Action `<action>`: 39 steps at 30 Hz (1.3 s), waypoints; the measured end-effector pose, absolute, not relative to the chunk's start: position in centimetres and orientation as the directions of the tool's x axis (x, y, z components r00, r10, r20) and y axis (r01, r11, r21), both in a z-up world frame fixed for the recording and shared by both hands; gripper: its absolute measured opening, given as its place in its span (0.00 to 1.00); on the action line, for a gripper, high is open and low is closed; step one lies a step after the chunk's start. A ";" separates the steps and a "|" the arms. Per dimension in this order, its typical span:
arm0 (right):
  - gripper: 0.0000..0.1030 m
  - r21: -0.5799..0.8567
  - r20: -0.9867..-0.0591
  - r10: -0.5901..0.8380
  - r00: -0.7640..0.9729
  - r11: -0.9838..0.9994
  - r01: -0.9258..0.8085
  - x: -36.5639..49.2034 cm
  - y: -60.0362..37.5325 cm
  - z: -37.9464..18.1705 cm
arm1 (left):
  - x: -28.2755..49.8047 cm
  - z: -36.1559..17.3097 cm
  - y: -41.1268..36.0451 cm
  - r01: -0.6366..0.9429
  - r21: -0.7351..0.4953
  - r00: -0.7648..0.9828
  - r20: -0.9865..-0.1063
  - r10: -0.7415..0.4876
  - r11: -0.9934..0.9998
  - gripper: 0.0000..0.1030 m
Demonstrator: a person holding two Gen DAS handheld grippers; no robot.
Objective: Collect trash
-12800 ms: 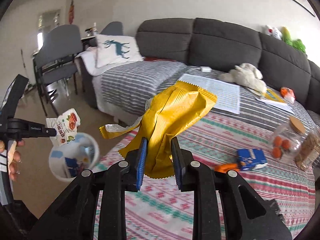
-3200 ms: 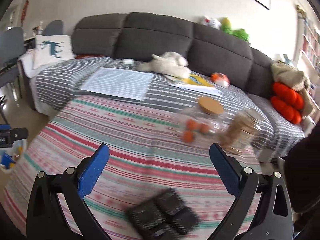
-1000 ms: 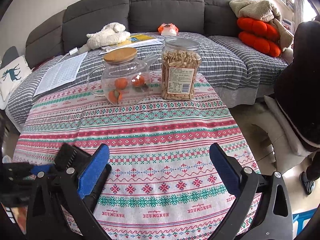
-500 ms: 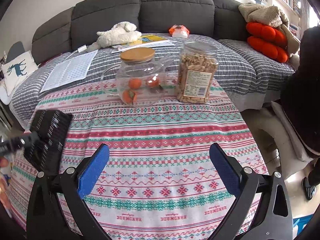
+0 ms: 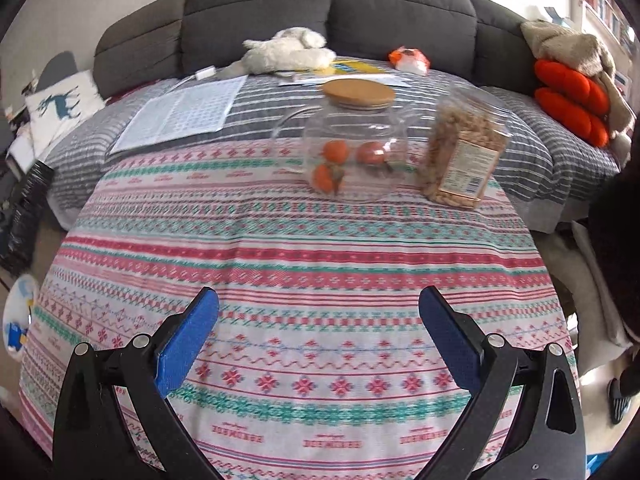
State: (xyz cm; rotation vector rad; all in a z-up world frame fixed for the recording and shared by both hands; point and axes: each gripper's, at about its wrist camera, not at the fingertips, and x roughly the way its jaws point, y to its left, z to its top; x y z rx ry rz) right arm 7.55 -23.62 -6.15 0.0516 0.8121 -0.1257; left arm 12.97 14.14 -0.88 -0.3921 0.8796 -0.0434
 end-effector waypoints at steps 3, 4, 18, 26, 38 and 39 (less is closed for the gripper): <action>0.93 -0.025 -0.731 -0.092 0.676 0.994 0.108 7.6 -22.5 -6.7 | 11.9 -0.6 18.9 -0.218 -0.344 0.646 -0.752 -0.129 0.914 0.47; 0.93 -0.032 -0.732 -0.091 0.675 0.994 0.100 7.6 -22.1 -6.8 | 11.7 -0.7 20.4 -0.247 -0.340 0.644 -0.757 -0.108 0.908 0.47; 0.93 -0.090 -0.728 -0.082 0.681 0.996 0.023 7.5 -18.6 -7.8 | 9.1 -5.5 34.4 -0.525 -0.242 0.528 -0.844 0.090 0.816 0.50; 0.93 -0.051 -0.663 -0.035 0.748 0.999 0.001 6.7 -18.4 -6.3 | 9.2 -6.1 35.4 -0.559 -0.253 0.508 -0.857 0.085 0.790 0.62; 0.93 0.016 -0.464 0.013 0.886 1.000 -0.006 3.6 -18.5 -1.8 | 7.8 2.4 23.7 -0.445 -0.051 0.730 -0.598 0.329 0.894 0.93; 0.93 0.023 -0.447 0.011 0.895 1.000 -0.001 3.3 -18.7 -1.4 | 7.8 2.9 22.3 -0.440 -0.022 0.751 -0.558 0.354 0.898 0.93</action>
